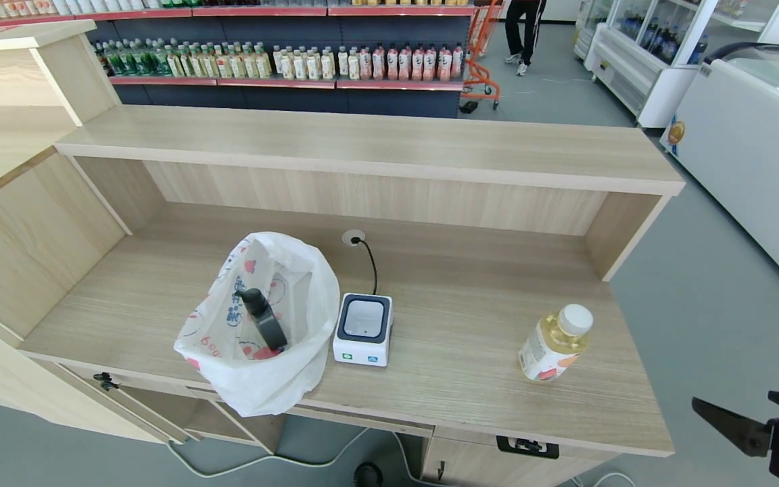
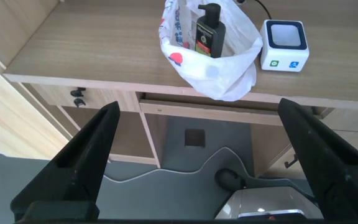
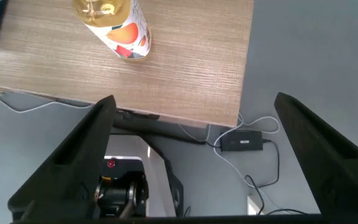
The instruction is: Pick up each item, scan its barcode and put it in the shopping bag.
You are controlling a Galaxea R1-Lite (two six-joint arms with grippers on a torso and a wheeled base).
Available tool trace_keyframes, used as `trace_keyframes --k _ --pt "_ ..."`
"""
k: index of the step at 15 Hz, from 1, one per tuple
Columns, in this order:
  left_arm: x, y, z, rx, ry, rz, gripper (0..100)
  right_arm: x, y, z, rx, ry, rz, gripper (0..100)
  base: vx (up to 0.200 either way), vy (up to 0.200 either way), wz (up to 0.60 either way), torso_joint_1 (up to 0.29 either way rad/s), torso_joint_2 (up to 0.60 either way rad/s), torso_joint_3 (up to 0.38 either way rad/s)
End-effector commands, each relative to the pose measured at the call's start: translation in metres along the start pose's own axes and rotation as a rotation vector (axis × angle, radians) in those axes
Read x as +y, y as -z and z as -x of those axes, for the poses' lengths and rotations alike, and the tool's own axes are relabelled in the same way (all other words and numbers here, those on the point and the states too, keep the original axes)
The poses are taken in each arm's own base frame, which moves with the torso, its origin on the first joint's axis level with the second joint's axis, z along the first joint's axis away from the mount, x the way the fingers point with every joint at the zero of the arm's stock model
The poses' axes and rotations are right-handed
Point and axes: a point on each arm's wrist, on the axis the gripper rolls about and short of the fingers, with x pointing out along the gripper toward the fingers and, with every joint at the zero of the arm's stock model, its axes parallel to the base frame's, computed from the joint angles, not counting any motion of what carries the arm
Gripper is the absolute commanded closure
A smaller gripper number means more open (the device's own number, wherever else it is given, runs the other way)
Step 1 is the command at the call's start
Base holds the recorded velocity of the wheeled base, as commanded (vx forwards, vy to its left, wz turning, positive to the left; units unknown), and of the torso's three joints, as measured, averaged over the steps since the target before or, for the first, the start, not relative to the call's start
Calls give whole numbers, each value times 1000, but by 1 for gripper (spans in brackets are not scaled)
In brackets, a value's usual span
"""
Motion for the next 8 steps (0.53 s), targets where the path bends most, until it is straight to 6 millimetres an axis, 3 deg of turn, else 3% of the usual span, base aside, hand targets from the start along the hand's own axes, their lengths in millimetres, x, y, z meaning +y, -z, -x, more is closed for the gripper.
trace_keyframes --k 1,8 --pt "0 0 0 0 1 0 0 7 3 -16 60 -22 16 0 0 0 0 0 0 0" --pt "0 0 0 -2 1 0 0 17 3 -52 73 -41 28 0 0 0 0 0 0 0"
